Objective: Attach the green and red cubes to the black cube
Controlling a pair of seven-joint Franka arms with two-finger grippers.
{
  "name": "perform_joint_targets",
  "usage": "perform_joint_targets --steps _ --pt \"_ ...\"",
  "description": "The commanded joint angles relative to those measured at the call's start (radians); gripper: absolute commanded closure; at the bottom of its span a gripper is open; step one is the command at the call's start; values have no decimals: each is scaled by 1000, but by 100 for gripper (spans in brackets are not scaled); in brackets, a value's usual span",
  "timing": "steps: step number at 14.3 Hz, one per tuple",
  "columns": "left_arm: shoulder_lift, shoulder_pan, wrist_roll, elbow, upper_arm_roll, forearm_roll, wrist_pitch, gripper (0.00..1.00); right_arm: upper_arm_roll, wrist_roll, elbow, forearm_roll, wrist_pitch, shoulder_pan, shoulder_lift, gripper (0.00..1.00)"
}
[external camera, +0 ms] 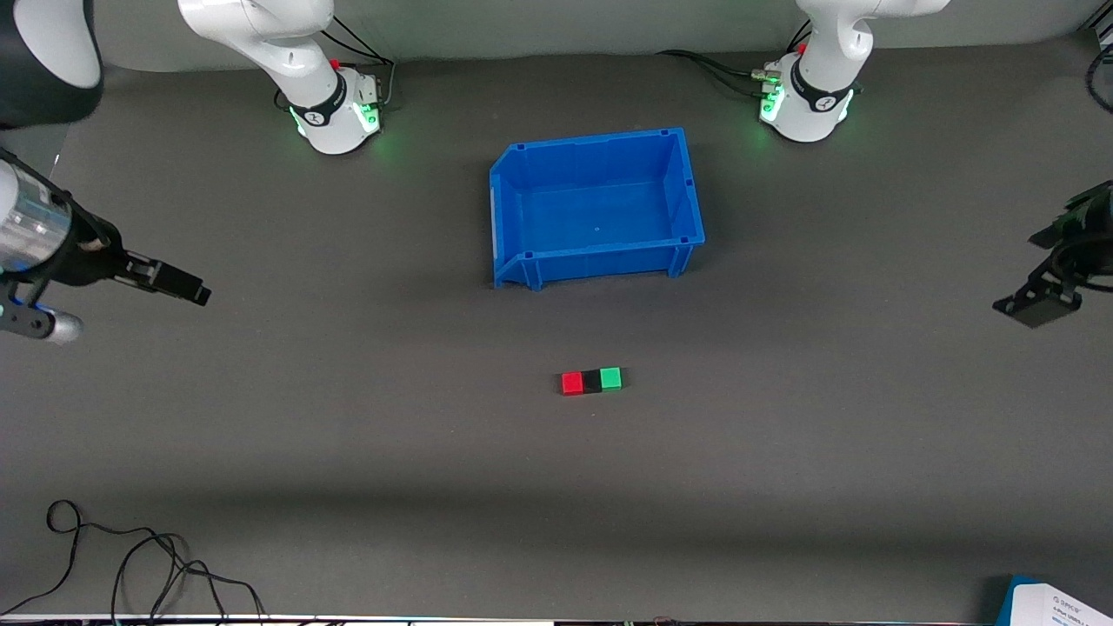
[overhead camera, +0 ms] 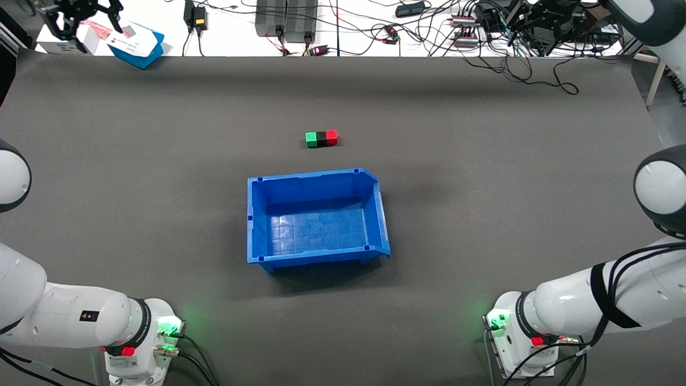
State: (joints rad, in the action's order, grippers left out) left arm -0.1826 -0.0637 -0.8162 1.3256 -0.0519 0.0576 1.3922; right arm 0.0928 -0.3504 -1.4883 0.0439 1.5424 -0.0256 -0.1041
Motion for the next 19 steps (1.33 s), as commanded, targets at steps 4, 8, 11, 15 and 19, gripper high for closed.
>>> perform_joint_targets --steps 4,8,11,15,19 --pt "57 55 373 17 12 -5 -52 0 110 53 -58 -27 2 -93 76 0" --pt "54 9 489 21 18 2 -76 0 124 74 -59 -78 2 -92 72 0" --pt "54 5 587 20 18 -7 -58 0 122 76 -59 -78 2 -85 67 0" --pt "54 10 667 20 18 -7 -39 0 122 76 -58 -78 4 -85 60 0" --pt "55 12 768 18 18 -4 -6 0 116 117 -58 -78 2 -85 60 0"
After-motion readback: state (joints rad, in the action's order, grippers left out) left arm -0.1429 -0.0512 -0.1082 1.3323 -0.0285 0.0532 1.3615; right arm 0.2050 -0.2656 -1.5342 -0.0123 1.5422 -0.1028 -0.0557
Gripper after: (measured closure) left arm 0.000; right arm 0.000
